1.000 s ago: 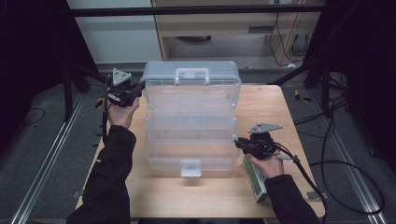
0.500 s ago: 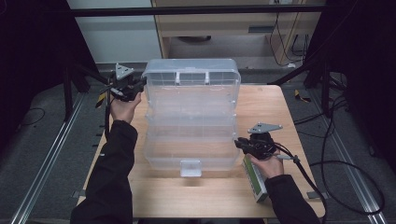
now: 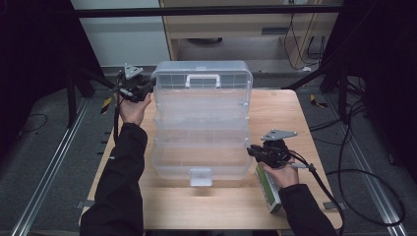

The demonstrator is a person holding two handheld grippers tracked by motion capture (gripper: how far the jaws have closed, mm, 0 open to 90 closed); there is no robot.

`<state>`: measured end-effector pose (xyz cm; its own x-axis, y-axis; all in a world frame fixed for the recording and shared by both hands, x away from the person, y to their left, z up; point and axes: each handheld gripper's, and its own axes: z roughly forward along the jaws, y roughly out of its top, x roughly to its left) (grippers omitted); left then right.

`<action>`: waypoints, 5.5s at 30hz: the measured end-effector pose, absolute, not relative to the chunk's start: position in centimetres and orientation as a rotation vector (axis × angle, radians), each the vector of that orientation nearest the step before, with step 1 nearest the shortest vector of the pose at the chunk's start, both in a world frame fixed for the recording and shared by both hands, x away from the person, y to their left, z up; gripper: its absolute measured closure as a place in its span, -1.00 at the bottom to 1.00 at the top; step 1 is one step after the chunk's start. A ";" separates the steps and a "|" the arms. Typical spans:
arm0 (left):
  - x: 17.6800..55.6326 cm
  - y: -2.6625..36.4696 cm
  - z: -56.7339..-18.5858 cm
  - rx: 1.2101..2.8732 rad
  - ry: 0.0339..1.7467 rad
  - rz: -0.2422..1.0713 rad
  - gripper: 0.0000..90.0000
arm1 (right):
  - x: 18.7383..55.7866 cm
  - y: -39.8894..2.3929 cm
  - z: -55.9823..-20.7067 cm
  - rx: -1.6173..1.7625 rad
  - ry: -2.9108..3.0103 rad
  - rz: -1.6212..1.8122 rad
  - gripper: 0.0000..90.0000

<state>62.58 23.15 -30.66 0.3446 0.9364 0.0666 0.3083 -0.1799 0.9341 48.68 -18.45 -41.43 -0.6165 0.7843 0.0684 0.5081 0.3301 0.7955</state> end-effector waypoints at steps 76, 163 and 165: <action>58.1 28.2 -33.7 1.703 1.213 0.761 0.63 | 48.6 -18.5 -41.4 1.141 2.269 1.190 0.75; 48.0 24.1 -42.7 2.054 1.153 0.574 0.40 | 47.4 -18.3 -41.2 1.168 2.291 1.140 0.66; 48.2 24.2 -42.7 2.050 1.157 0.571 0.42 | 47.6 -18.3 -41.3 1.169 2.263 1.133 0.51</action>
<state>48.16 24.17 -42.75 0.5024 0.8639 0.0351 0.5532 -0.3524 0.7549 47.62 -18.28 -41.27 -0.5972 0.8006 0.0487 0.5187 0.3393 0.7847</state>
